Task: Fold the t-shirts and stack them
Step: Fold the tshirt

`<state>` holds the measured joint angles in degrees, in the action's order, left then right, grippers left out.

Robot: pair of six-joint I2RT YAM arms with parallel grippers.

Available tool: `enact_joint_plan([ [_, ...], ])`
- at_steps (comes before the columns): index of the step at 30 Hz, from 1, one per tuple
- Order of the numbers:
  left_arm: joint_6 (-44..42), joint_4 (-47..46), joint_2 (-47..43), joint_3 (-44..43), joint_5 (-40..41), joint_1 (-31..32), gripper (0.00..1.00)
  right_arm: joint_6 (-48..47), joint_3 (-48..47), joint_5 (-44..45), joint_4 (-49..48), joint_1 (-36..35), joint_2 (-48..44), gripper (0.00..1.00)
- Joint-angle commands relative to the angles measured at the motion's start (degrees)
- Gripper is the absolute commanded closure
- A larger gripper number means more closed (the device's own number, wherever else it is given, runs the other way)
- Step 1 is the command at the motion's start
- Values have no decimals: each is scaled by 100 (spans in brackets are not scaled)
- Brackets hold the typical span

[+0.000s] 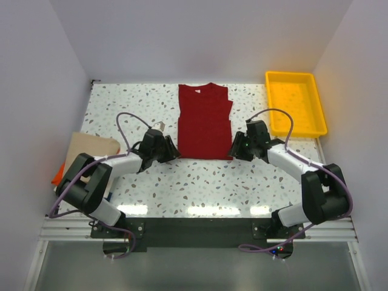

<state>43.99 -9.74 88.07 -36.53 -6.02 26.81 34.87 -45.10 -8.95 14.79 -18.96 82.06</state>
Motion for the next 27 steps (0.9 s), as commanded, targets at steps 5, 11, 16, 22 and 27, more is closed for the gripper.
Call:
enact_joint_plan([
  [5, -162, -274, 377, -21, 294, 96, 59, -42, 10, 376, -389, -2, 345, 51],
  [11, -136, -283, 307, 94, 444, 141, 63, 46, 151, 368, -652, -2, 486, 51],
  [16, -180, -169, 237, 85, 461, 141, 70, 28, 221, 394, -626, -11, 460, 53],
  [22, -136, -362, -9, 216, 260, 149, 67, 107, 221, 377, -617, -11, 249, 53],
  [27, -22, -898, -387, 445, -74, 141, 60, 151, 151, 402, -565, -11, 117, 53],
])
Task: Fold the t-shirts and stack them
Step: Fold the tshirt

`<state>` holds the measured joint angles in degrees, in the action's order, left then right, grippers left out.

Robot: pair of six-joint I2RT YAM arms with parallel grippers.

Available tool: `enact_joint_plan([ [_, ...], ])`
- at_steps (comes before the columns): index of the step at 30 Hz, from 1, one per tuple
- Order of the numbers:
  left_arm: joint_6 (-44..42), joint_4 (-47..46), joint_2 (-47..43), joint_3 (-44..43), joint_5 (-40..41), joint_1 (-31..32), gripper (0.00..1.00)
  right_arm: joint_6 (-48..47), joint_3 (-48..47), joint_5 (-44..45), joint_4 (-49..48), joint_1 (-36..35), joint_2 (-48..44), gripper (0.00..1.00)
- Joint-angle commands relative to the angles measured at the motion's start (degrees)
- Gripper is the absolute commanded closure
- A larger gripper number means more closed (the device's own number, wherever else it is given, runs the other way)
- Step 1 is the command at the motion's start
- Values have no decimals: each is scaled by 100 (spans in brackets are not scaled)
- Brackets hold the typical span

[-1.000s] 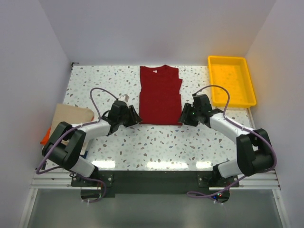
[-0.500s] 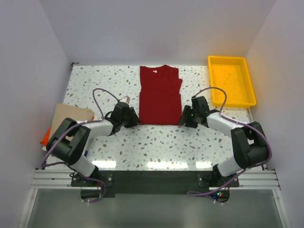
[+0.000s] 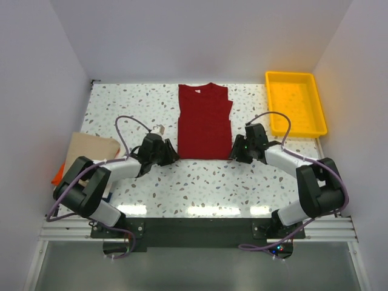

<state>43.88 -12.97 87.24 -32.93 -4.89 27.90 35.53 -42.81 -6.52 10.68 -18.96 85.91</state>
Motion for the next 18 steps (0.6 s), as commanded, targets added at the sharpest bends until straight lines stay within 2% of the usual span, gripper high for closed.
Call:
enact_joint_plan([
  [1, 15, -592, -330, 102, -162, 31, 59, 103, -79, 178, -145, -11, -276, 53],
  [6, 77, -741, -51, -20, -179, 22, 51, 156, -140, 187, -233, -11, -66, 54],
  [11, 139, -681, 398, -152, -13, 22, 51, 200, -167, 187, -452, -11, 259, 54],
  [14, 174, -663, 688, -196, 49, 31, 53, 262, -96, 91, -601, -11, 409, 55],
  [18, 209, -575, 803, -223, 75, 31, 67, 341, 88, 46, -716, -11, 392, 57],
])
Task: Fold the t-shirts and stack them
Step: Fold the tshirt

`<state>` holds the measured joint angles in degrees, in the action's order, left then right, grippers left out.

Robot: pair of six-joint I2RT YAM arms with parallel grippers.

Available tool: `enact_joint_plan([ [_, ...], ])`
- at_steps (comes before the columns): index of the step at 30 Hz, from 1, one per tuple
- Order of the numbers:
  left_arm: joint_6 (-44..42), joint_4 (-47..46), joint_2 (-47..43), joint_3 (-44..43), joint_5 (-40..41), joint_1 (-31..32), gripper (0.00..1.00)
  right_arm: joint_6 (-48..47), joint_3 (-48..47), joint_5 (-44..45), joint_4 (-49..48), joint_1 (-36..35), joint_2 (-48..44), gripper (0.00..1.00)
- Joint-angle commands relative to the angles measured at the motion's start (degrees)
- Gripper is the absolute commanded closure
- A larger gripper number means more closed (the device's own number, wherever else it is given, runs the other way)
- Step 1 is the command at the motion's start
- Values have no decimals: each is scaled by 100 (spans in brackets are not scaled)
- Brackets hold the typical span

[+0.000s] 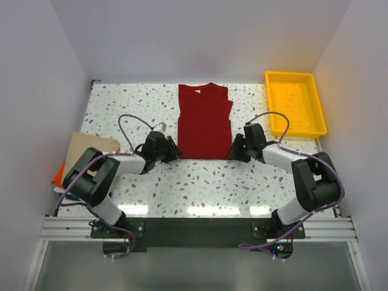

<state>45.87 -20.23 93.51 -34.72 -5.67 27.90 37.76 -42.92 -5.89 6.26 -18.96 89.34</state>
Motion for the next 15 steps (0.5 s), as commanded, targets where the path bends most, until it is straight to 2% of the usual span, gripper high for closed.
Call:
enact_joint_plan([
  [1, 19, 194, 176, -35, 172, 31, 69, 118, 117, -17, -292, -11, 48, 57],
  [6, 10, 282, 44, 27, 180, 40, 77, 144, 152, -131, -336, -2, 92, 64],
  [9, -8, 300, 0, 9, 102, 31, 86, 179, 135, -272, -363, -2, 119, 74],
  [10, -8, 318, -17, 18, 75, 40, 90, 171, 108, -385, -319, -2, 119, 81],
  [11, 1, 379, -70, 9, 31, 31, 97, 171, 99, -430, -284, -11, 110, 87],
  [15, 1, 572, -333, 70, -74, 40, 100, 83, 64, -597, -55, -11, -109, 97],
])
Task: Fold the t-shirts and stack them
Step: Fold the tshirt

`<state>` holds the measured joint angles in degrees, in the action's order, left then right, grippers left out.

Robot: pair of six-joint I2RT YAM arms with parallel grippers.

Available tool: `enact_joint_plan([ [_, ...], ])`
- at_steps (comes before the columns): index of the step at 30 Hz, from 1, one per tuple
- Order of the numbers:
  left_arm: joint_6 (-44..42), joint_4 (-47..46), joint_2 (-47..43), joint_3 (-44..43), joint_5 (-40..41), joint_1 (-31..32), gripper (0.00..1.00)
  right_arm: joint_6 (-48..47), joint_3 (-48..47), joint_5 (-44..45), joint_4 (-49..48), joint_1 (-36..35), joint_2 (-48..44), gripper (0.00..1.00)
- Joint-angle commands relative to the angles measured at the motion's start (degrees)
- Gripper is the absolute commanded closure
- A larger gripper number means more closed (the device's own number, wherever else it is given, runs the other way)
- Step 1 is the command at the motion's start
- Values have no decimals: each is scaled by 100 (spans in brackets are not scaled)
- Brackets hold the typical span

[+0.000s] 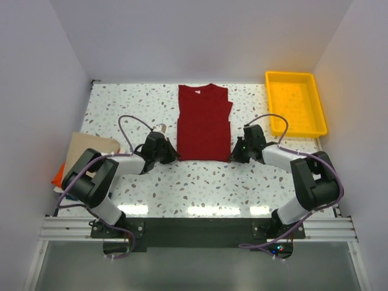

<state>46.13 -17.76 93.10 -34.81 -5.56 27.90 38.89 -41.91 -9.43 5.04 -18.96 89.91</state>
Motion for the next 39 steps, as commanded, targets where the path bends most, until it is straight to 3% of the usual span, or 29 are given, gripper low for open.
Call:
enact_joint_plan([
  [1, -16, 343, -379, 132, -111, 40, 100, -48, -28, -296, 172, -2, -245, 100],
  [13, 396, 975, -2778, 1713, -235, 312, 100, -189, 1184, -867, 1094, -2, -2676, 100],
  [20, 880, 2221, -4938, 2382, 37, 919, 100, -102, 1826, -1175, 2246, -29, -4656, 100],
  [24, 968, 2715, -5583, 2357, -24, 972, 100, -84, 1757, -1228, 2809, -38, -5308, 100],
  [28, 872, 2909, -5610, 1847, 11, 972, 100, -119, 1388, -1158, 3056, -37, -5300, 100],
  [32, 635, 3015, -4882, 839, 99, 963, 100, -180, 713, -938, 2942, -29, -4905, 100],
  [35, 433, 3050, -4196, 74, 64, 910, 100, -259, 142, -841, 2705, -29, -4238, 100],
  [39, 134, 2945, -3283, -735, -374, 333, 100, -338, -702, -710, 2388, -29, -3245, 100],
])
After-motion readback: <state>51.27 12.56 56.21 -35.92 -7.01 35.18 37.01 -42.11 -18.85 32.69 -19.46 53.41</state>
